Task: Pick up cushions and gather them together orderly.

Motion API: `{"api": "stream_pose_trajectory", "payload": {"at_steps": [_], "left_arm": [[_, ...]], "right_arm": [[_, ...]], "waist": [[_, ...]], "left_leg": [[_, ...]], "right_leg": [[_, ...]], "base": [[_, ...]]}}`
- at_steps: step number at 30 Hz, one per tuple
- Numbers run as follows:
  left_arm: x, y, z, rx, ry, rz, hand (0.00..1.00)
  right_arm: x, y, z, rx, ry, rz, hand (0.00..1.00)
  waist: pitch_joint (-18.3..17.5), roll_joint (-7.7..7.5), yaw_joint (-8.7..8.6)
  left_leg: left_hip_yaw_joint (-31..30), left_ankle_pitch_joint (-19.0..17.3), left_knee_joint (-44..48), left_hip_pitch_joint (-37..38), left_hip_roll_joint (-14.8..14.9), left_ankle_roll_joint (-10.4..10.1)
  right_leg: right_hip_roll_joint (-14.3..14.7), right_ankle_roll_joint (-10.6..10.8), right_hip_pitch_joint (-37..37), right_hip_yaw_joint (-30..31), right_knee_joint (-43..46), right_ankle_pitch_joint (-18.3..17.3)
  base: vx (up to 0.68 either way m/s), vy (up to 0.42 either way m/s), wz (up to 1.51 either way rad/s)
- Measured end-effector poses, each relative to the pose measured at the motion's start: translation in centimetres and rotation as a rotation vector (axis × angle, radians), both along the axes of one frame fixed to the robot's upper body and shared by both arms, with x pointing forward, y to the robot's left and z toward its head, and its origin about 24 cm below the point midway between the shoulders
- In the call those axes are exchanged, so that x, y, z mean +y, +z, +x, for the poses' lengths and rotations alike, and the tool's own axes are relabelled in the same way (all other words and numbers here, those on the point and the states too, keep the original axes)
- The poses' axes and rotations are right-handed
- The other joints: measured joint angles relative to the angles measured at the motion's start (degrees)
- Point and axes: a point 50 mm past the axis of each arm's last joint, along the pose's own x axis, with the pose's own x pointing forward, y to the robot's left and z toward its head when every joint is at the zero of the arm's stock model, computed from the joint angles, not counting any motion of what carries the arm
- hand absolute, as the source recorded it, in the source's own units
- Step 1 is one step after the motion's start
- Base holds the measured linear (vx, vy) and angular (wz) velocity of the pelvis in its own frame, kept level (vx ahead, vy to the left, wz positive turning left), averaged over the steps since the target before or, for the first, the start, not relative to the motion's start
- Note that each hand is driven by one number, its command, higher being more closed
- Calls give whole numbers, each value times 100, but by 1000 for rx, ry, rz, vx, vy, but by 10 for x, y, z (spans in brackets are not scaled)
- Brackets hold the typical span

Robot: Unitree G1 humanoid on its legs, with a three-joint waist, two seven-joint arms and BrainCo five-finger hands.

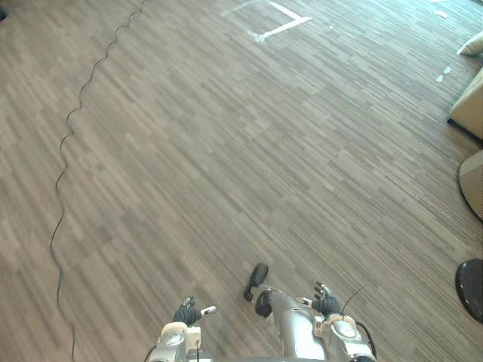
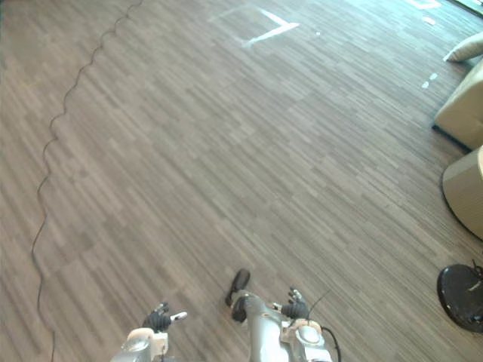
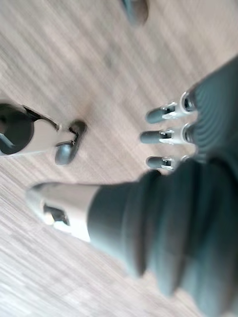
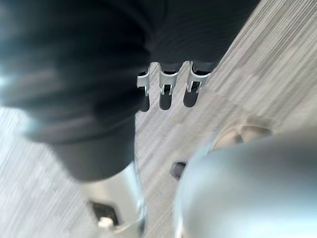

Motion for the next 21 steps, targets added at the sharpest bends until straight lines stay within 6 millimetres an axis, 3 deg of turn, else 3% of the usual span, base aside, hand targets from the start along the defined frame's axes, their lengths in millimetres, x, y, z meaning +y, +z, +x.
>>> {"api": "stream_pose_trajectory", "payload": {"at_steps": [2,4,5,7,8,9,11,12,14,15,16,17,19,20,21], "left_arm": [[-1,1,2,-8,-2,0,0],[-7,0,2,-4,4,-18,0],[-10,0,1,-2,4,-28,0],[-12,0,0,-9,6,-32,0],[-11,1,0,-20,13,-32,0],[-5,6,6,-60,20,-21,0],[-2,8,9,-81,23,-13,0],[-1,10,11,-91,26,-12,0],[-2,10,10,-91,24,-13,0],[-2,10,11,-94,24,-13,0],[-1,11,12,-100,27,-14,0],[2,11,12,-103,29,-8,0],[3,11,12,-95,27,-4,0],[7,10,12,-89,23,8,0],[10,9,11,-78,12,21,0]], "right_arm": [[1,-1,-1,10,13,6,0],[0,-6,-8,48,2,10,0],[1,-9,-15,66,-7,17,0],[4,-12,-21,83,-4,27,0],[5,-12,-19,81,6,24,0],[7,-11,-17,76,19,23,0],[7,-11,-18,81,20,26,0],[6,-13,-21,90,16,23,0],[3,-15,-30,109,-3,16,0],[3,-15,-30,108,-9,8,0],[4,-16,-31,112,-6,9,0],[9,-18,-35,123,-6,21,0],[16,-21,-43,142,-2,37,0],[19,-20,-40,135,3,44,0],[24,-19,-36,123,6,57,0]], "waist": [[-5,84,10],[28,114,-16],[73,34,-35],[81,-105,-12],[70,-92,16],[80,-46,101],[138,-121,141],[167,-123,185],[150,-86,189],[134,-72,190],[111,-104,212],[2,-228,273],[-183,-507,242],[-181,-640,247],[-170,-768,201]], "left_leg": [[-456,497,1813,-700,415,202],[-379,229,3237,-1251,784,182],[-330,61,3631,-1422,816,199],[-65,-382,4006,-2004,802,478],[-19,-506,3909,-2247,765,572],[-85,-717,3417,-2833,637,813],[-293,-735,2650,-3248,420,840],[-616,-464,1352,-3386,143,624],[-758,-77,186,-3466,58,572],[-744,141,-97,-3601,68,628],[-793,399,-34,-3689,54,812],[-790,680,207,-3703,-24,965],[-695,563,678,-3756,-206,1288],[-533,362,723,-3571,-308,1356],[-438,186,683,-3263,-476,1416]], "right_leg": [[57,83,257,122,13,-324],[257,101,977,279,-341,-406],[290,198,1488,394,-634,-473],[403,434,2283,861,-1205,-653],[461,454,2408,1045,-1289,-685],[526,562,2660,1421,-1383,-805],[506,590,2951,1754,-1393,-910],[449,755,3276,2043,-1443,-1096],[451,922,3604,2297,-1601,-1233],[446,1038,3745,2455,-1630,-1356],[398,1126,3804,2553,-1576,-1488],[231,1242,3816,2693,-1410,-1706],[-146,1669,3347,2675,-91,-2082],[-421,1848,2807,2614,1252,-1997],[-765,2075,2308,2537,2529,-1509]], "base": [[546,-129,-23],[571,-94,-28],[628,-105,-18],[451,-66,-46],[398,13,-120],[274,28,-105],[371,89,-131],[450,155,-137],[463,231,-109],[500,289,-97],[573,351,-90],[644,333,-69],[673,281,-56],[531,221,-44],[661,283,-18]]}}
